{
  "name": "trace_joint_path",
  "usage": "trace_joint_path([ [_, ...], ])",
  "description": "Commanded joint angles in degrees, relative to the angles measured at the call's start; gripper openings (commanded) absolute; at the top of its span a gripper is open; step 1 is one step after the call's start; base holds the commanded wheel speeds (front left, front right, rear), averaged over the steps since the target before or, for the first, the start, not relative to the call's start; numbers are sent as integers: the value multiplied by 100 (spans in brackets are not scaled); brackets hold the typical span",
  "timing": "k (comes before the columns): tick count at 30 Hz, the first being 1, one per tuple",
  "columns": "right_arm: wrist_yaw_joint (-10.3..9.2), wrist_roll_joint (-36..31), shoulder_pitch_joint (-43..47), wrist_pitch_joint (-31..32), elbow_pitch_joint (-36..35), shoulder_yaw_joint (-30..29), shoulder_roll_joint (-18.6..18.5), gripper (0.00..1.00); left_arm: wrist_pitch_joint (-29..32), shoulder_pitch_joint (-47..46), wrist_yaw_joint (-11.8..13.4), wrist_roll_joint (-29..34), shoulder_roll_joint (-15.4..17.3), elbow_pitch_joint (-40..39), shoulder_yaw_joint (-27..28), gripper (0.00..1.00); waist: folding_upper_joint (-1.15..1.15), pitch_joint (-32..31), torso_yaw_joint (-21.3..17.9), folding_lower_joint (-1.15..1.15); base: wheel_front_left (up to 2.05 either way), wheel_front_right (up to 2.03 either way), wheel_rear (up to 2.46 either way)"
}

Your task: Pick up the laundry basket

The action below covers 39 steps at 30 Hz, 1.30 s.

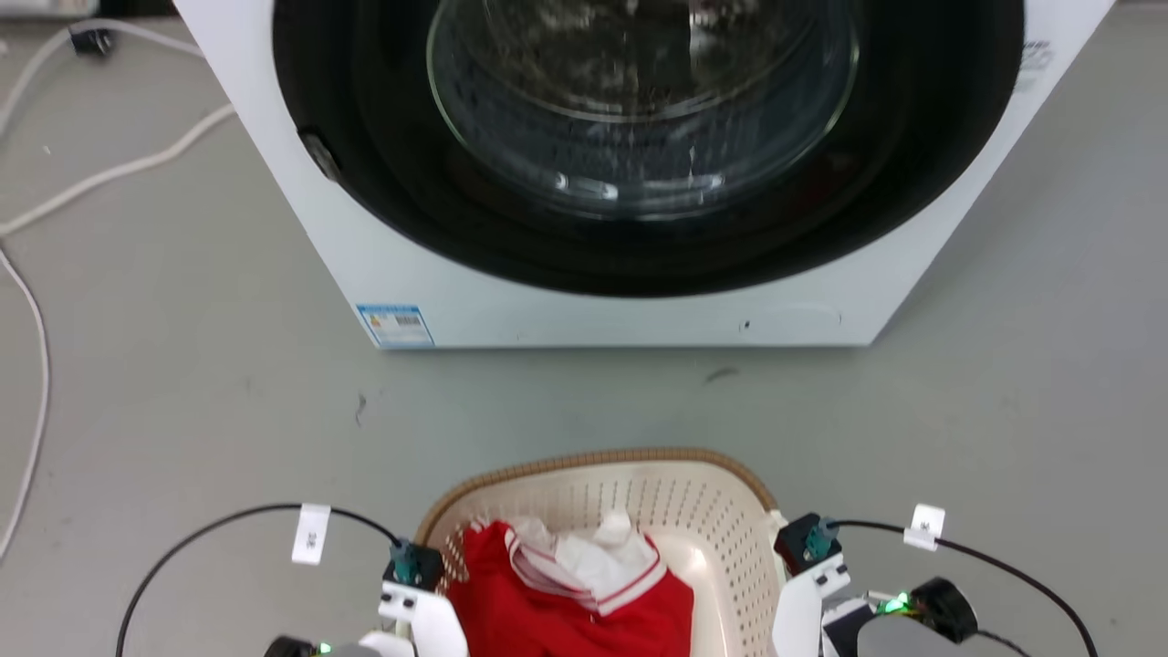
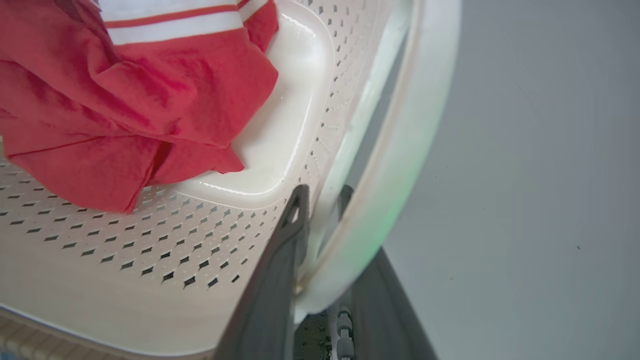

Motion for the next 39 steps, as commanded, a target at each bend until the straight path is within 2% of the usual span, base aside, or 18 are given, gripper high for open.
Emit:
trace_joint_path([
  [1,0,24,38,-8,-59,54,21,0,76,143,-64,-12,-64,-68,-98,0,0,-291,20,1,0,0,0],
  [15,0,361,474,288,-94,467,30,0,589,587,-69,-593,-27,-261,-467,0,0,-1199,34,1,0,0,0],
  [23,0,558,537,459,-124,683,24,0,847,690,-69,-904,-1,-355,-620,0,0,-1447,48,1,0,0,0],
  [39,0,900,467,447,-133,1038,-62,0,676,498,-69,-1146,53,-294,-896,0,0,-1533,59,1,0,0,0],
])
